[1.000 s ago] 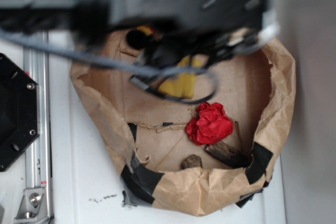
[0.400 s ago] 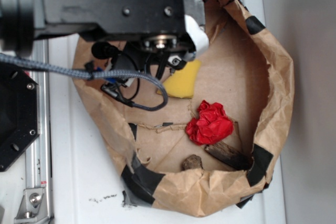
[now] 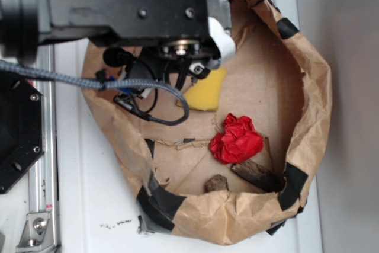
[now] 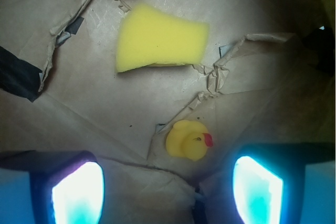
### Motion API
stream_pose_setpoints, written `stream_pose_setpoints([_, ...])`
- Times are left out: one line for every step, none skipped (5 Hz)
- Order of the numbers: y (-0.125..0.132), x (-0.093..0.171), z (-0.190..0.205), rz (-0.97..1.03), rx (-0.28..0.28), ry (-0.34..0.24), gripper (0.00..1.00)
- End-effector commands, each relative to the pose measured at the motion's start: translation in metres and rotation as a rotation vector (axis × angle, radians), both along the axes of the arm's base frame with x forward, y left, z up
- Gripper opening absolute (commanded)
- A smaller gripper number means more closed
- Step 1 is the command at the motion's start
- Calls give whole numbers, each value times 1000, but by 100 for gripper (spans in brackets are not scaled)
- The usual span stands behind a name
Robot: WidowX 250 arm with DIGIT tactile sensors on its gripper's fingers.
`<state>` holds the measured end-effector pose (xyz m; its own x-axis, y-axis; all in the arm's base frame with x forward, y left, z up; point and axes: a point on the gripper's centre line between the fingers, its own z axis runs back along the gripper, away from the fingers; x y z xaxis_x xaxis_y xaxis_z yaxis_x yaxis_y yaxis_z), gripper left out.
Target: Grab the yellow duck.
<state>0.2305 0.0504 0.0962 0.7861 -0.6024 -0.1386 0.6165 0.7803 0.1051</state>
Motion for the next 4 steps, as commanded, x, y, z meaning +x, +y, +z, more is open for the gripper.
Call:
stream_pose_setpoints([-4,7,-36,-85,-43,14,100])
stream_pose_setpoints([-8,7,-49,-121,-48,20,100])
stream_pose_setpoints([-6,1,-49,-128,-38,17,100])
stream_pose_setpoints([1,-2,-41,-123,-41,-6,100])
